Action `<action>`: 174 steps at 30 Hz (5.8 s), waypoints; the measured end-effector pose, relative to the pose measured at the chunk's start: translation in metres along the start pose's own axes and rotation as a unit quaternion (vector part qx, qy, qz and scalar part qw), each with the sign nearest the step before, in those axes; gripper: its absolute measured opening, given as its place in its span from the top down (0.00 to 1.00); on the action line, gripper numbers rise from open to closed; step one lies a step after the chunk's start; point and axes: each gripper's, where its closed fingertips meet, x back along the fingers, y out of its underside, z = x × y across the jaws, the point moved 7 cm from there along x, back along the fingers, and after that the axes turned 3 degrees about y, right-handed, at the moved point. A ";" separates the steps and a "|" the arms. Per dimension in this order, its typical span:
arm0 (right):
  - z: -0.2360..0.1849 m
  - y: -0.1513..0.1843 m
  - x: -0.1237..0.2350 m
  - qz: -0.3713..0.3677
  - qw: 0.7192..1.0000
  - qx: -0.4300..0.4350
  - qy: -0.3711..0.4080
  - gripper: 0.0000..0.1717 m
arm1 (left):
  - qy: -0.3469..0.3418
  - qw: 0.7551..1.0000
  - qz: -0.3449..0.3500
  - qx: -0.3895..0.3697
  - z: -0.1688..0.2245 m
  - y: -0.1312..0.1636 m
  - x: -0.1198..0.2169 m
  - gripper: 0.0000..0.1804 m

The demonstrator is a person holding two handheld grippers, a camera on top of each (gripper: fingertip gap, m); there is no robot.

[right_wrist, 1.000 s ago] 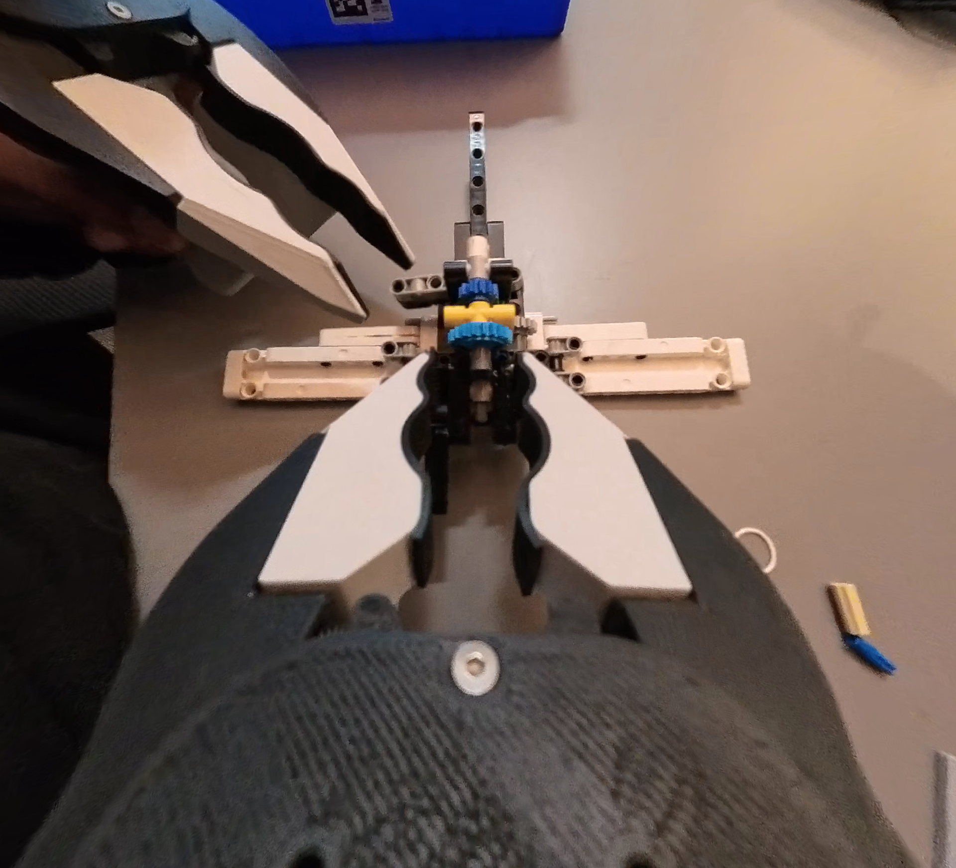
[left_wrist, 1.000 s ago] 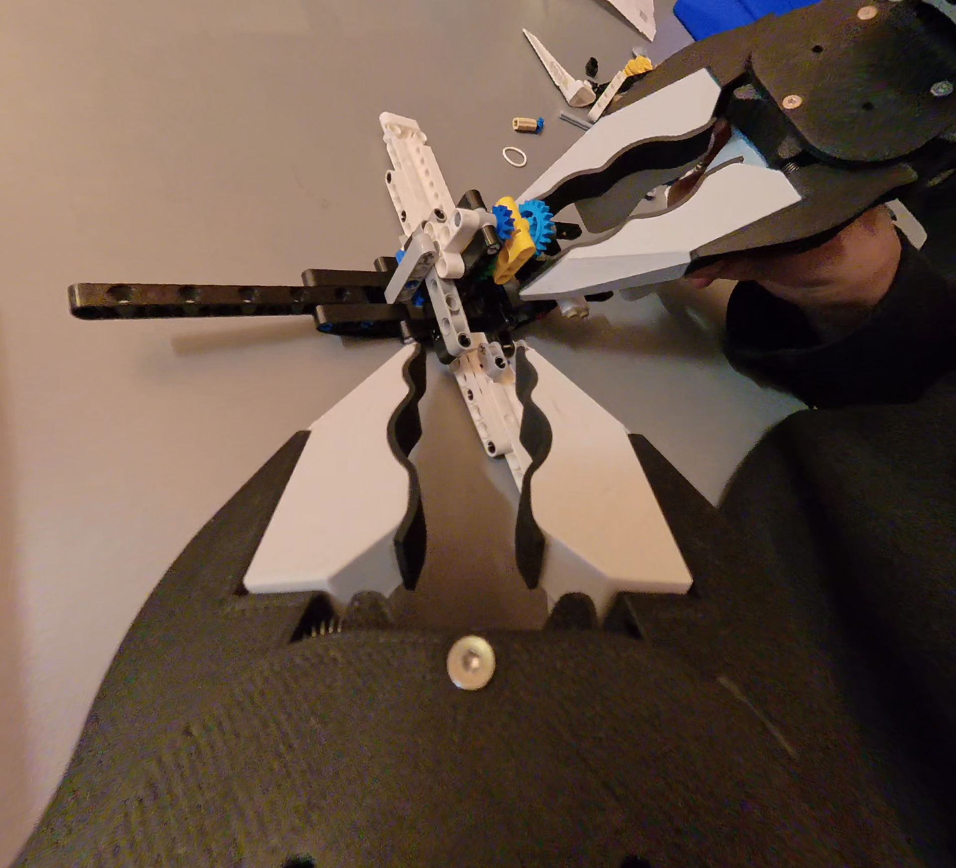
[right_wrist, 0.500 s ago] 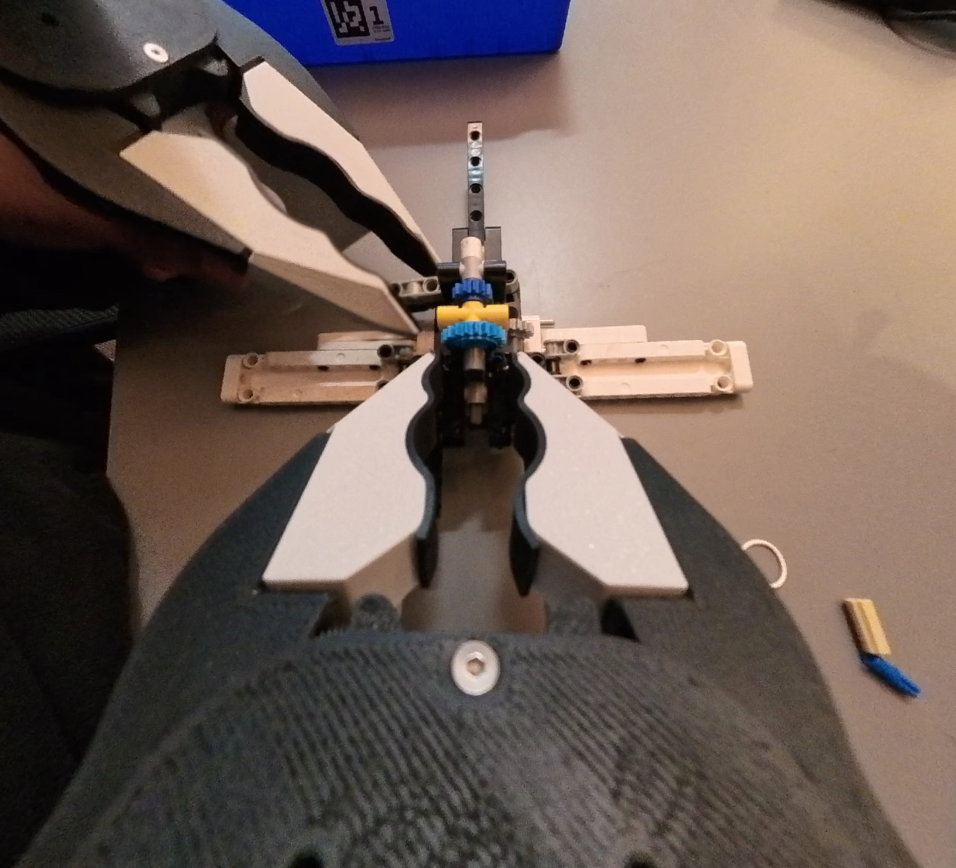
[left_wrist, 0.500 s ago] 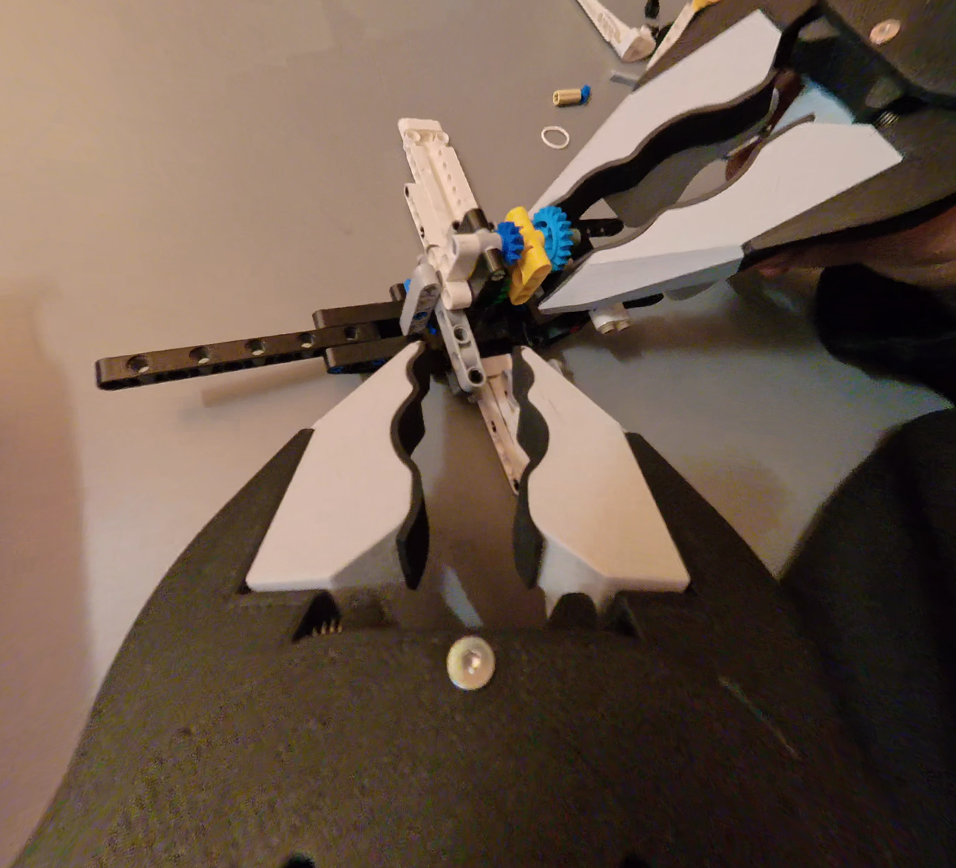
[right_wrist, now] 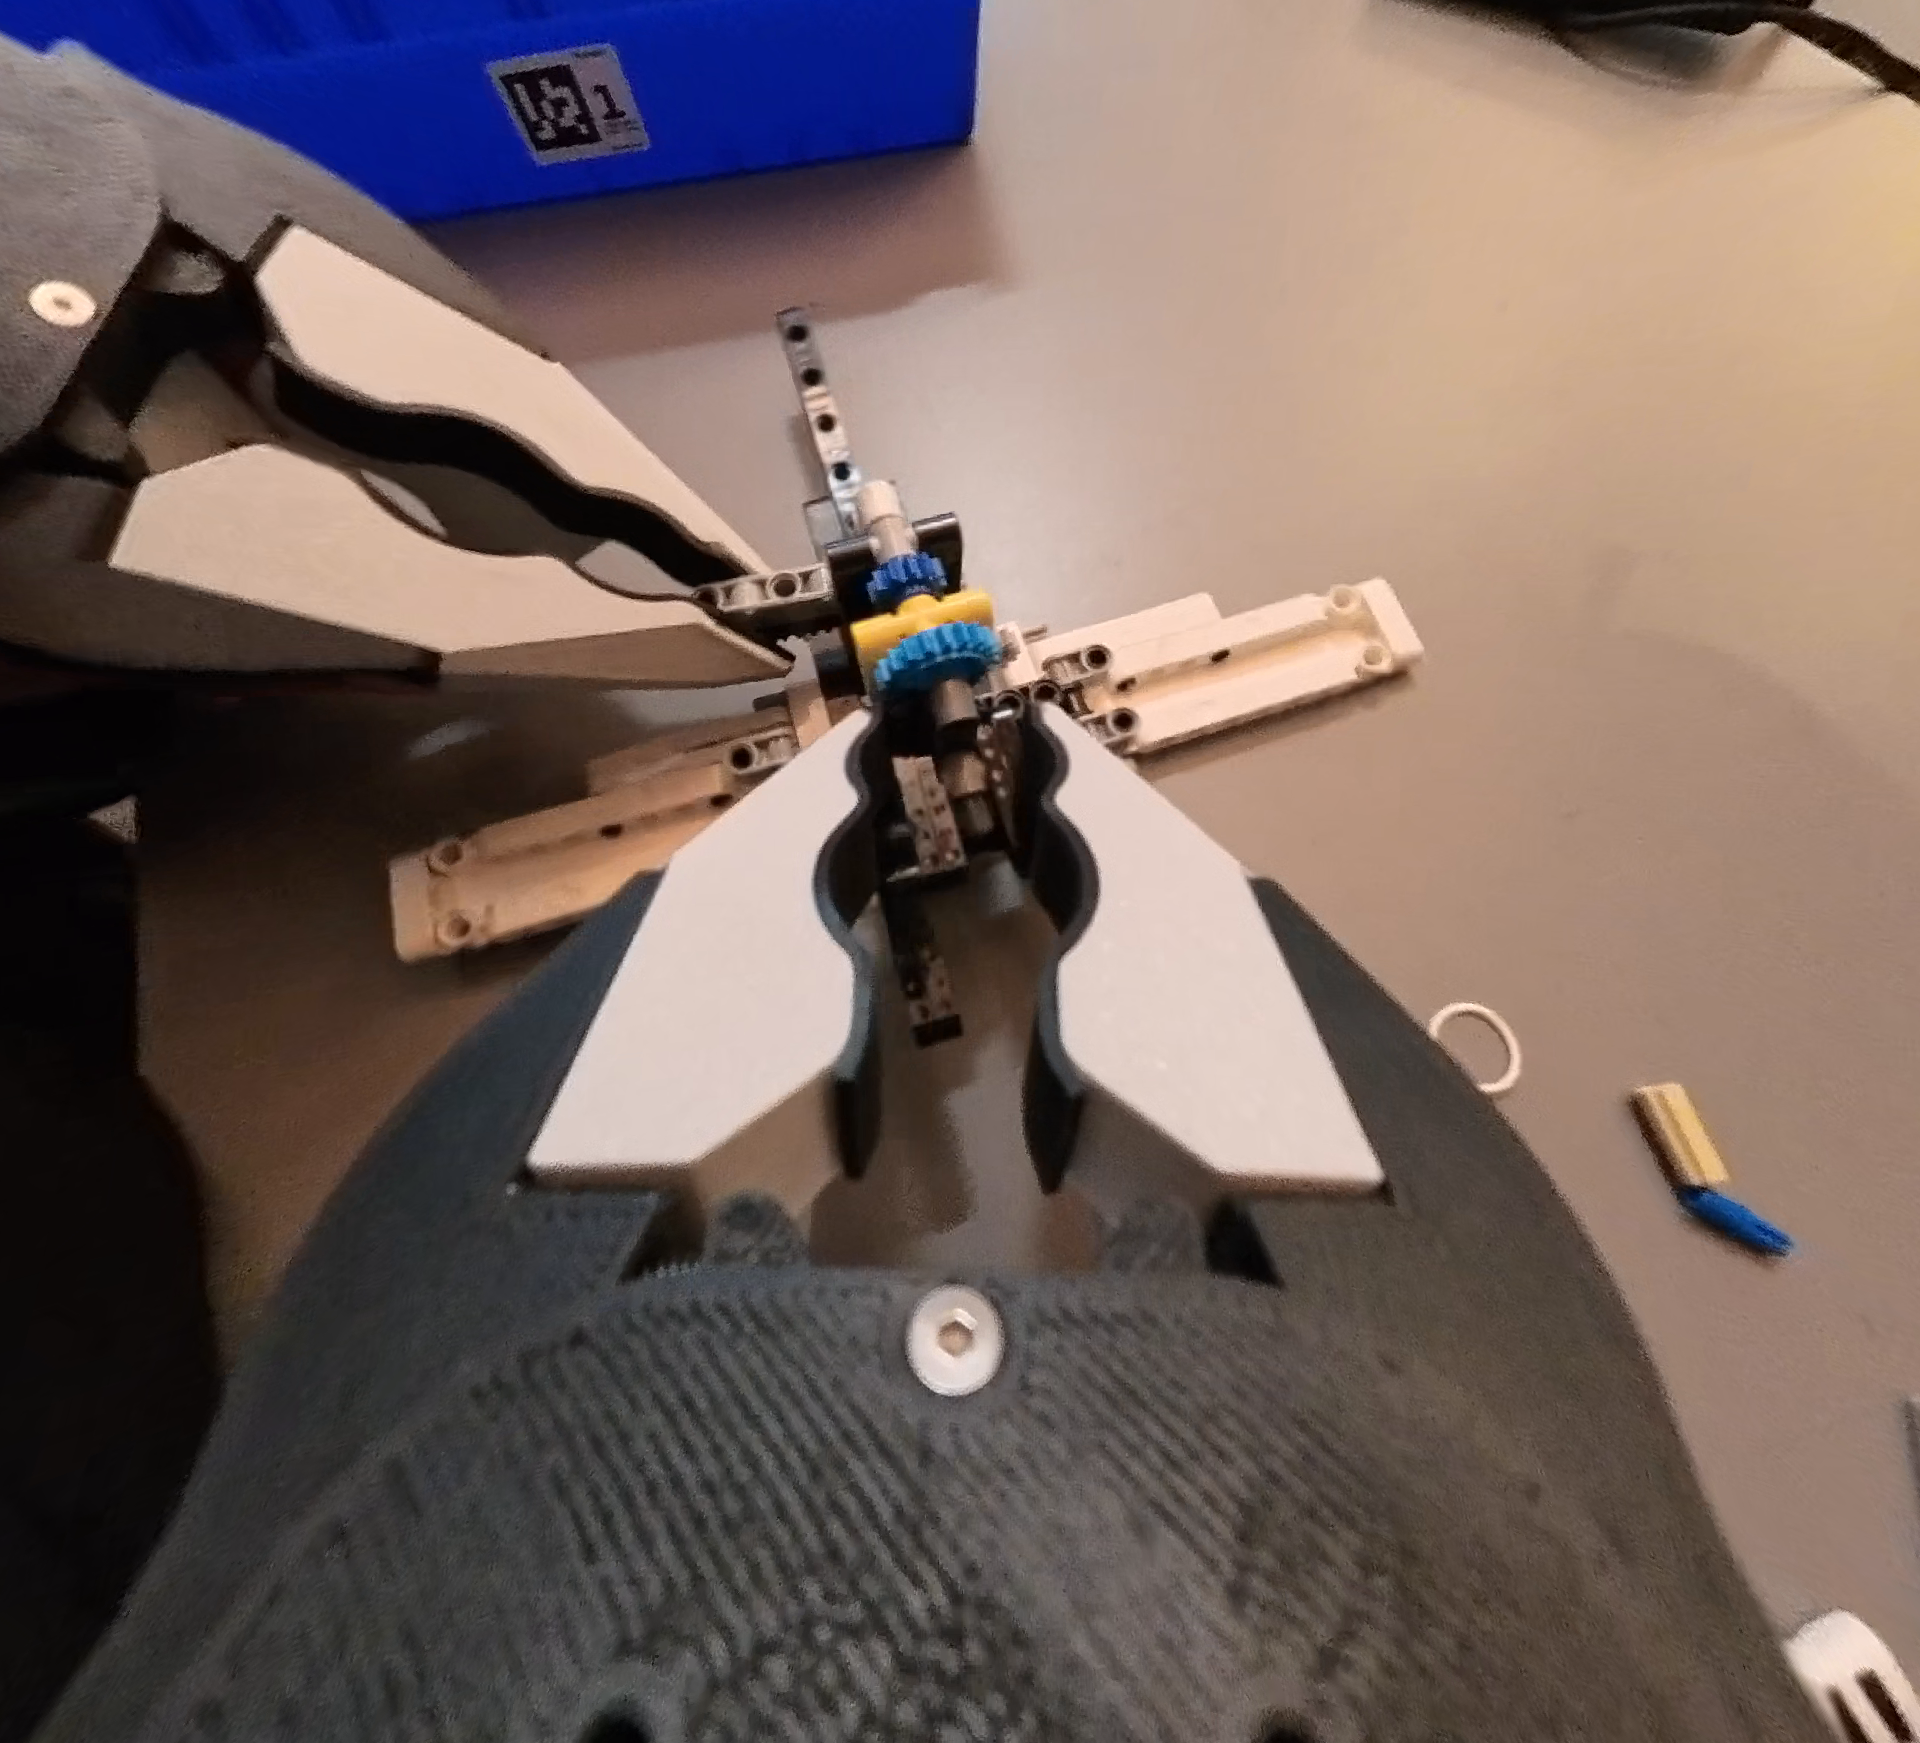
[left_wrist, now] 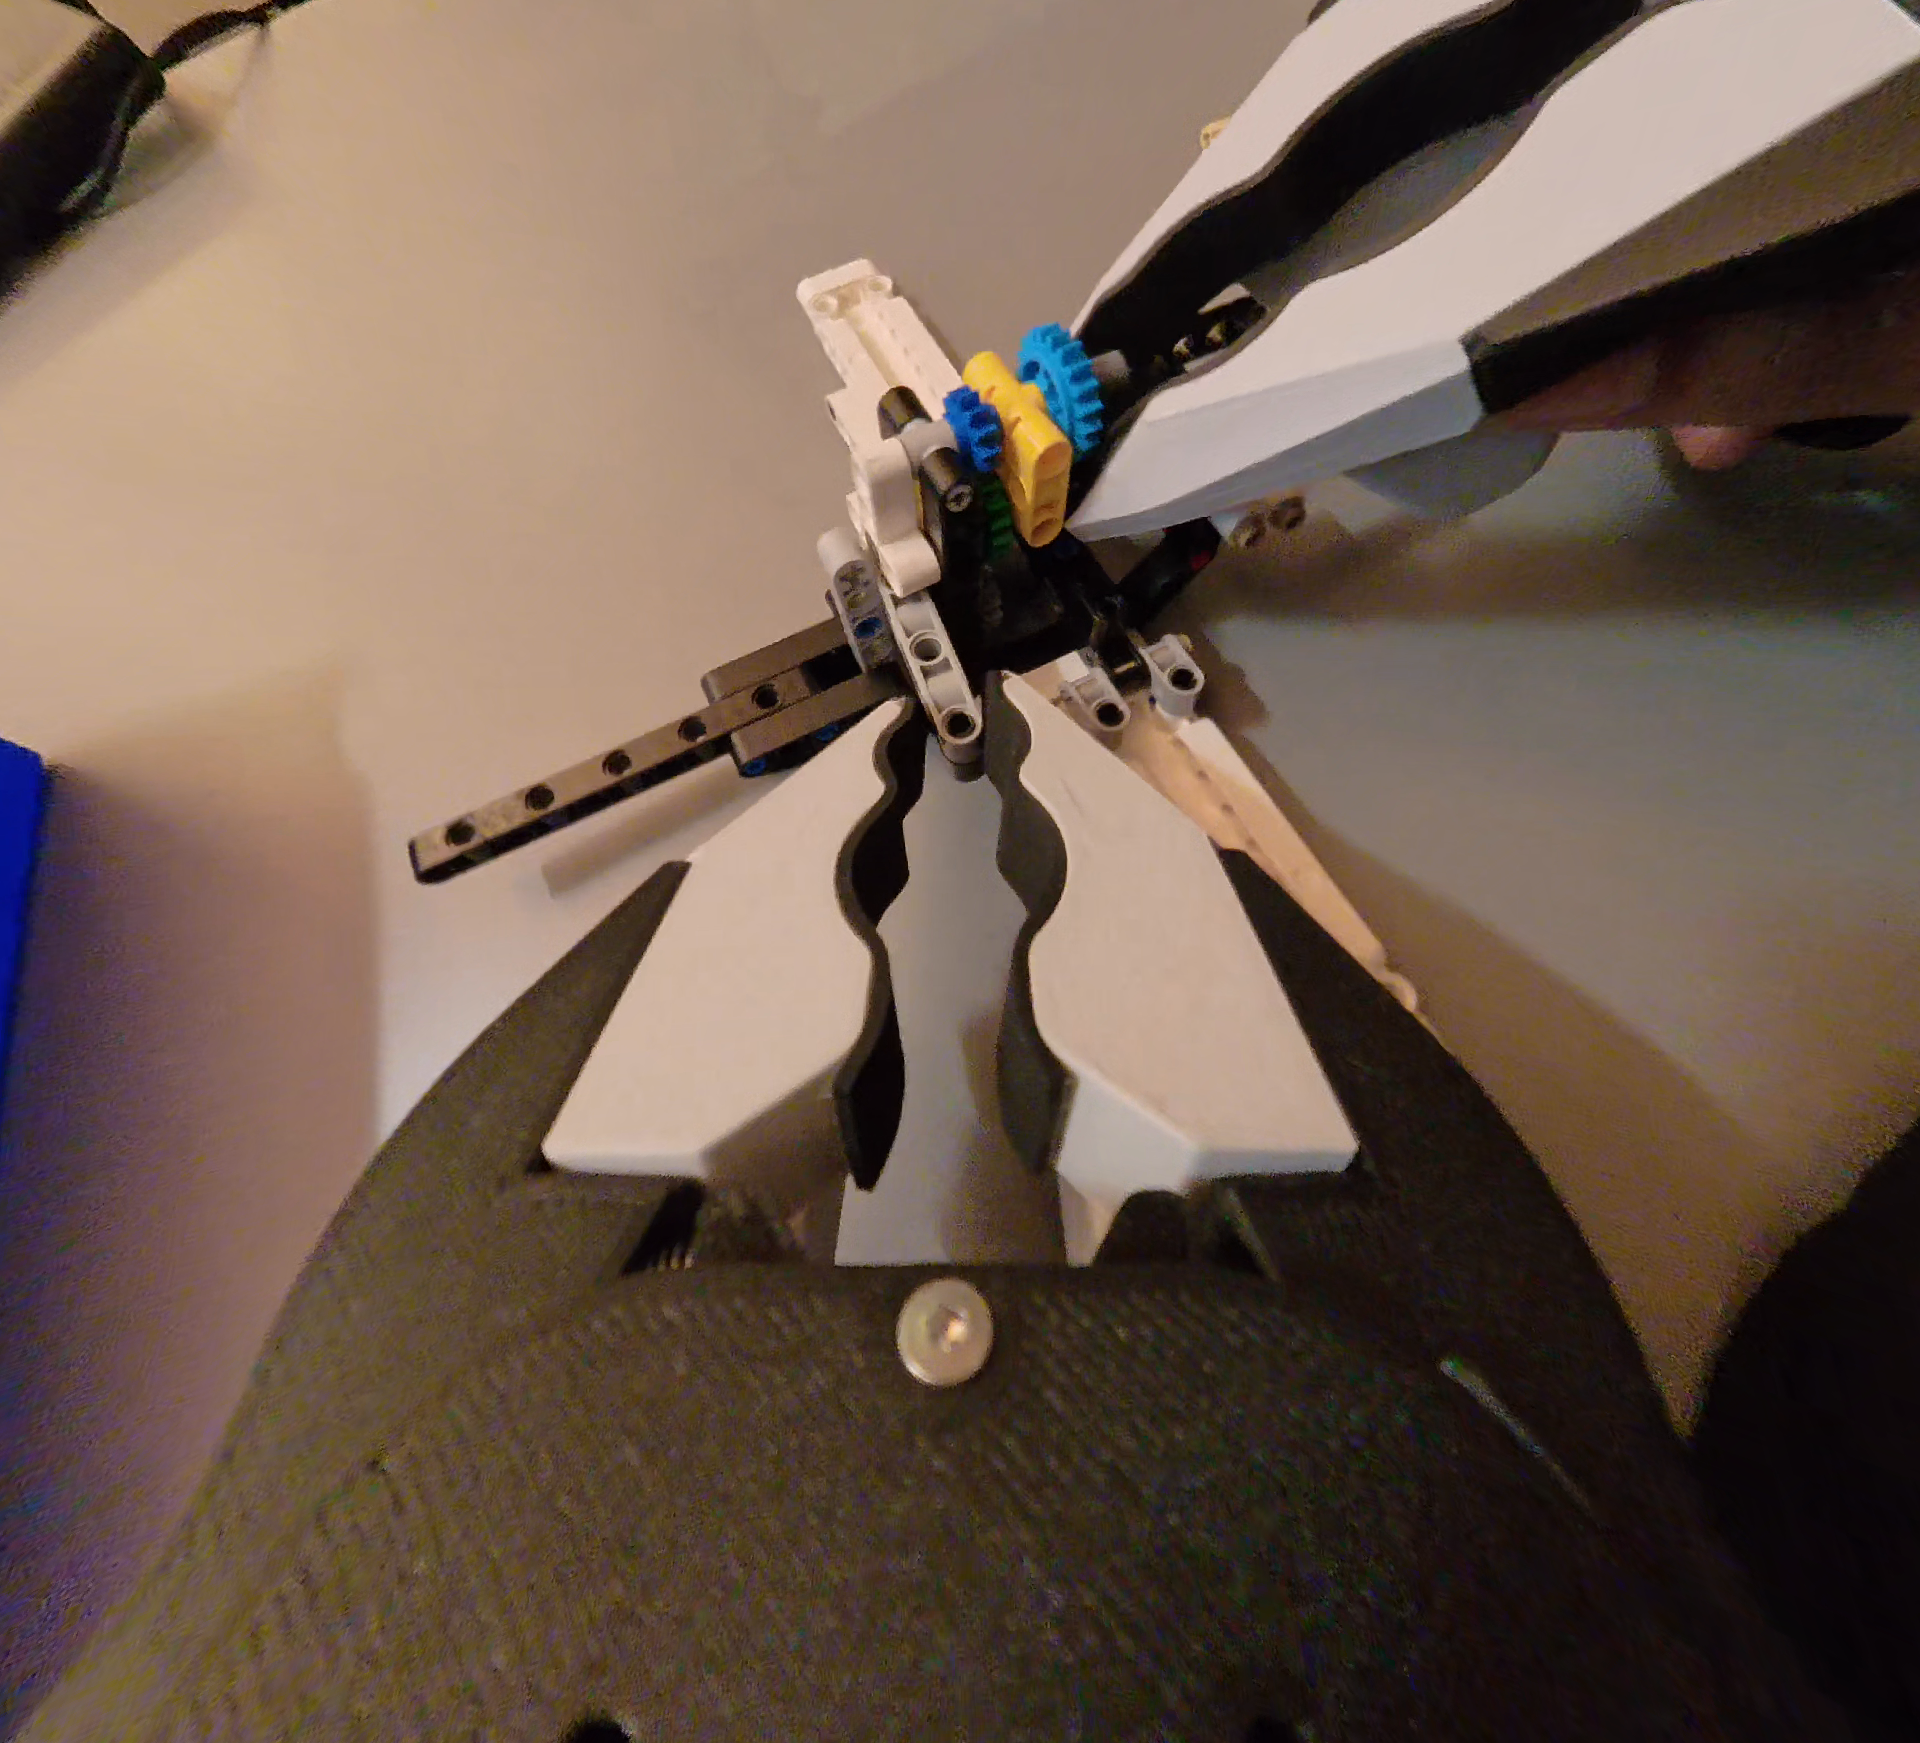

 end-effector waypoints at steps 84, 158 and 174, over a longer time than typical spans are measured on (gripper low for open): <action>0.008 0.003 0.031 0.095 0.986 -0.092 -0.097 0.86 | 0.104 0.988 0.101 -0.057 0.022 -0.026 -0.005 1.00; -0.009 0.009 0.025 0.005 0.966 0.111 -0.232 0.86 | 0.256 0.960 -0.032 -0.113 0.015 -0.016 -0.001 0.97; 0.024 0.000 0.013 0.011 0.999 -0.027 -0.038 0.86 | 0.174 0.982 0.062 -0.030 -0.005 -0.034 0.005 0.92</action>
